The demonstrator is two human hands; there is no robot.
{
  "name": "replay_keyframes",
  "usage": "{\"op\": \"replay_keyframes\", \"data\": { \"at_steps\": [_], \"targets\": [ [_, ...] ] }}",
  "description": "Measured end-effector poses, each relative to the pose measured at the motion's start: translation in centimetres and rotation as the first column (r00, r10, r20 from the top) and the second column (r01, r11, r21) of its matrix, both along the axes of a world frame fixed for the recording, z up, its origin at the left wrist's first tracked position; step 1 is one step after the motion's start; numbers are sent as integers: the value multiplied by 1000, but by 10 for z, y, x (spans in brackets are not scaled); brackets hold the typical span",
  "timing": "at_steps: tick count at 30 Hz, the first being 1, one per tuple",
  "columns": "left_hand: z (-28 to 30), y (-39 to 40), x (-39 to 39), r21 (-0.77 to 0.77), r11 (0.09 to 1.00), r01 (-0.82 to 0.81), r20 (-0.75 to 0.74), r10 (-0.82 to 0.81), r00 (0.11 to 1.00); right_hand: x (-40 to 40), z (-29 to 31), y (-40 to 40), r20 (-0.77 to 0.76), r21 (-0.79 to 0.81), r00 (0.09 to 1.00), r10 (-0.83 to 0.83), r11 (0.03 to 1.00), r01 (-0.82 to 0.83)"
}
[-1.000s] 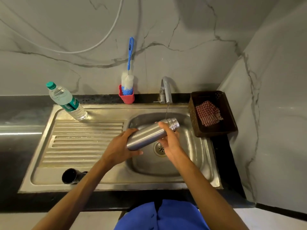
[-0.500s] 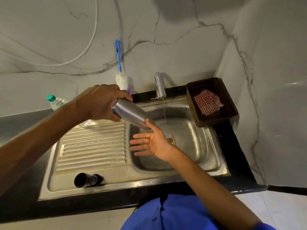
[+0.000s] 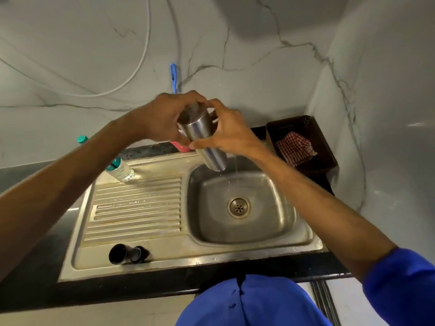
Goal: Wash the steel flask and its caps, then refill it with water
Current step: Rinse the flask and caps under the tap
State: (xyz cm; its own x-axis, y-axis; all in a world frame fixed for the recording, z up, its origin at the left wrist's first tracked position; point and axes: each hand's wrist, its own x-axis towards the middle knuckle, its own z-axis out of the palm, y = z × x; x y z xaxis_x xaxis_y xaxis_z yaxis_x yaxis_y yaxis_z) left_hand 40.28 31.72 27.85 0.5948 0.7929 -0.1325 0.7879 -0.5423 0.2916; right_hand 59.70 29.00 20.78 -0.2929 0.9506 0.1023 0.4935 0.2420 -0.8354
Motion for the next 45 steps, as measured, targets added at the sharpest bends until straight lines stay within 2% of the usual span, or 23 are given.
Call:
{"op": "replay_keyframes", "data": {
  "at_steps": [2,3,5,7,9,11,14,18,21,24,27,32,35,39,45],
  "targets": [
    [7,0,-12,-169,984,-50,236,90,968,7,13,1,8,79,997,-73,994,72],
    [10,-2,-18,-235,968,-84,354,166,920,9,16,0,-22,106,993,-119,987,121],
    [10,-11,-32,-273,943,-189,467,302,831,14,9,-6,-143,106,963,-230,964,245],
    [-1,-21,-47,-236,935,-266,464,349,814,16,-13,-15,-150,46,934,-325,941,335],
    [-17,-33,-65,-260,918,-301,429,389,815,15,-43,-21,-11,-47,922,-386,922,385],
    [-31,-43,-80,-289,896,-337,391,432,813,15,-56,-21,0,-99,887,-462,883,459],
    [-53,-60,-103,-320,860,-396,416,504,757,6,-46,-14,-52,-54,829,-556,831,554],
    [-83,-80,-136,-354,815,-458,449,578,682,-18,-38,-6,9,-7,814,-581,814,581],
    [-99,-96,-168,-374,799,-471,467,601,649,-40,-39,-10,-11,-40,810,-586,810,585],
    [-112,-116,-209,-404,791,-459,474,610,635,-79,-41,-25,21,-16,860,-511,860,511],
    [-121,-145,-255,-401,789,-465,479,613,628,-145,-37,-46,-16,-54,908,-419,907,418],
    [-130,-201,-353,-384,746,-545,438,666,604,-292,-34,-97,52,47,995,-87,995,85],
    [-140,-239,-417,-388,681,-621,422,730,538,-374,-48,-128,128,75,990,57,995,-67],
    [-162,-290,-484,-381,587,-714,378,804,460,-449,-89,-156,155,39,971,181,981,-189],
    [-197,-342,-540,-464,499,-732,375,859,349,-493,-150,-175,211,-29,945,249,968,-249]
  ]
}}
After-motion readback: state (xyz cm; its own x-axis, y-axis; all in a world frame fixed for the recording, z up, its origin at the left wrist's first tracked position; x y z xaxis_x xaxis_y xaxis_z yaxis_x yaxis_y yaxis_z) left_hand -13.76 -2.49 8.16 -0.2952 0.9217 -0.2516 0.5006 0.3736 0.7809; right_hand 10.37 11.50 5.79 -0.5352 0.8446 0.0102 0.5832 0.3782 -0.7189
